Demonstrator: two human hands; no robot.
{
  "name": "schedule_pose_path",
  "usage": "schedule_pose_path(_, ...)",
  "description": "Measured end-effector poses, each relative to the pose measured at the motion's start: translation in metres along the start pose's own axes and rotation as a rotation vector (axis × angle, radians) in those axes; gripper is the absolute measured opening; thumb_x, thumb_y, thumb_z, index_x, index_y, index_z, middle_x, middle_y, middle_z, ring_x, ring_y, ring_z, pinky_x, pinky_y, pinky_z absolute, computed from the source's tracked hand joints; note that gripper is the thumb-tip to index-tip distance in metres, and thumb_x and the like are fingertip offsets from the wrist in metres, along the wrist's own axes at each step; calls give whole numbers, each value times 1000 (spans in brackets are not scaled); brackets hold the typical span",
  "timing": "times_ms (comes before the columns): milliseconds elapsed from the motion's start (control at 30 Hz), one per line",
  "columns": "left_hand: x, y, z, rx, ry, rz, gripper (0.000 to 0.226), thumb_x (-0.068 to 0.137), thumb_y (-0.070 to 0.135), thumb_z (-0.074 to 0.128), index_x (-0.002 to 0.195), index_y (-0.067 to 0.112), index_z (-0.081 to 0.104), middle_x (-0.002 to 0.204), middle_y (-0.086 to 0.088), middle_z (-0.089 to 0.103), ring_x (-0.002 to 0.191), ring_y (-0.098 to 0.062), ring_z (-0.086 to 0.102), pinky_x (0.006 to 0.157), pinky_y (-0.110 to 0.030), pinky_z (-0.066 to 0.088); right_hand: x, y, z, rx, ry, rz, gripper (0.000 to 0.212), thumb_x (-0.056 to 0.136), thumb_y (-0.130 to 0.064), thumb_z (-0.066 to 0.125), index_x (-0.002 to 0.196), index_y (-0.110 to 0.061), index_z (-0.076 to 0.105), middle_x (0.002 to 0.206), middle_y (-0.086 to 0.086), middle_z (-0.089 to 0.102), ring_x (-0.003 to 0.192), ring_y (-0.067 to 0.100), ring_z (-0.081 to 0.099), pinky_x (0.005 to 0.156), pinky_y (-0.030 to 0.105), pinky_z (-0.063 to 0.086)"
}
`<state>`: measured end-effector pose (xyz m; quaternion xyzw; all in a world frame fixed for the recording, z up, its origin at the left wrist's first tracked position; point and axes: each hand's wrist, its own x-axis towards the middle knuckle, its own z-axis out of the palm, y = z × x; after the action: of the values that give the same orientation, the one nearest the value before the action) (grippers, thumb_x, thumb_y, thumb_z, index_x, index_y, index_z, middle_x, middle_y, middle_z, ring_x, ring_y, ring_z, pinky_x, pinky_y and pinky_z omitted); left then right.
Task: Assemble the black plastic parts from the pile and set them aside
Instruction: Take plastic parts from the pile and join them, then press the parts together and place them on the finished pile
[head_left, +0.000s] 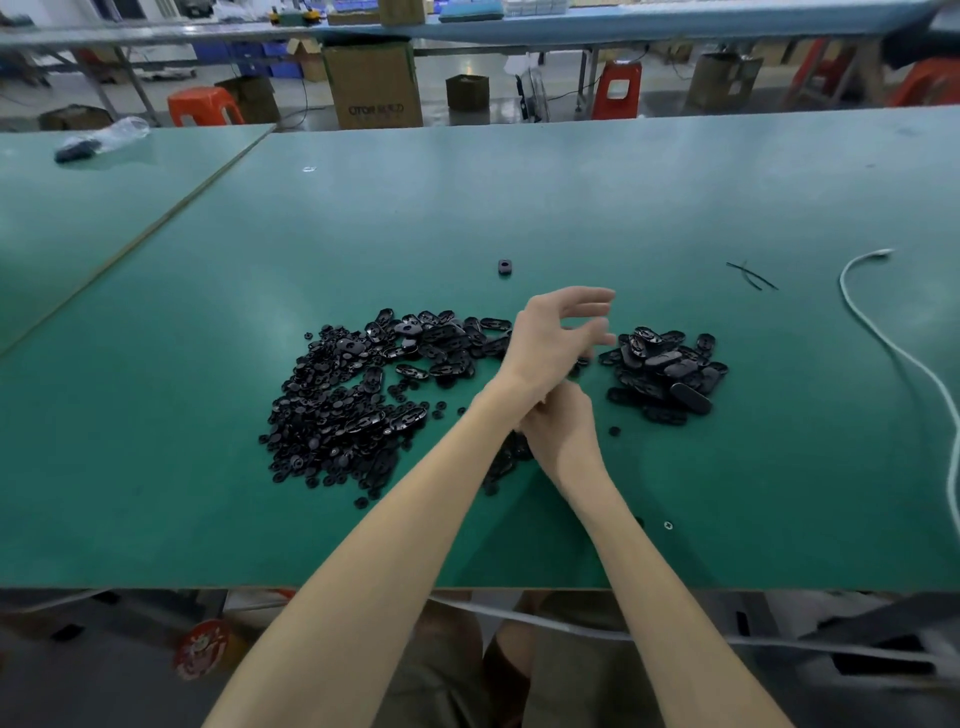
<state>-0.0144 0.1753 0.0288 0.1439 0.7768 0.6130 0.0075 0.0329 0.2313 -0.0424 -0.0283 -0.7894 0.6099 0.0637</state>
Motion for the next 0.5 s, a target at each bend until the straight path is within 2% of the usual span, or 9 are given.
schedule_pose_path(67,-1,-5,-18,51,101,4,24,100,1,61,117,11,74,112,-6,75,81,-16,78,79,-28,60,-3,-6,-2,37,0,-69,27,95,3,60,78,-18,63,61,-14,66,56,7,53,60,22,43)
schedule_pose_path(133,-4,-12,-40,137,196,-15,25,99,-2,59,112,12,75,105,-2,76,79,-9,76,76,-19,55,-5,-8,-2,52,-4,-111,24,96,-1,63,90,-23,71,76,-11,74,67,6,66,63,17,50)
schedule_pose_path(200,-7,-21,-64,308,244,-29,25,97,-3,60,111,11,75,103,0,76,83,-7,71,80,-15,54,-6,-8,-2,44,0,-107,25,97,-3,65,97,-27,72,87,-9,77,80,11,73,72,24,58)
schedule_pose_path(267,-11,-31,-86,506,234,-64,23,96,0,65,114,10,75,105,-1,76,89,-9,66,86,-18,53,-6,-8,-1,40,8,-96,21,97,-4,66,99,-24,73,91,-5,77,81,14,74,73,25,58)
schedule_pose_path(367,-16,-44,-107,731,131,-154,25,93,16,75,118,14,75,115,-7,73,107,-22,64,101,-33,49,-7,-9,-2,79,9,-78,16,97,-3,66,102,-16,73,89,-4,76,73,9,74,67,19,54)
schedule_pose_path(433,-21,-51,-111,868,105,-195,29,92,31,77,118,20,74,122,-8,65,122,-30,52,108,-40,38,-8,-9,-2,75,4,-84,15,97,-3,66,103,-14,73,88,-3,76,71,9,73,67,18,54)
schedule_pose_path(500,-28,-58,-111,895,139,-177,28,91,36,77,116,23,73,124,-7,57,127,-31,43,106,-41,27,-8,-10,-2,78,5,-81,15,97,-3,66,103,-14,73,88,-3,76,71,9,73,67,19,54)
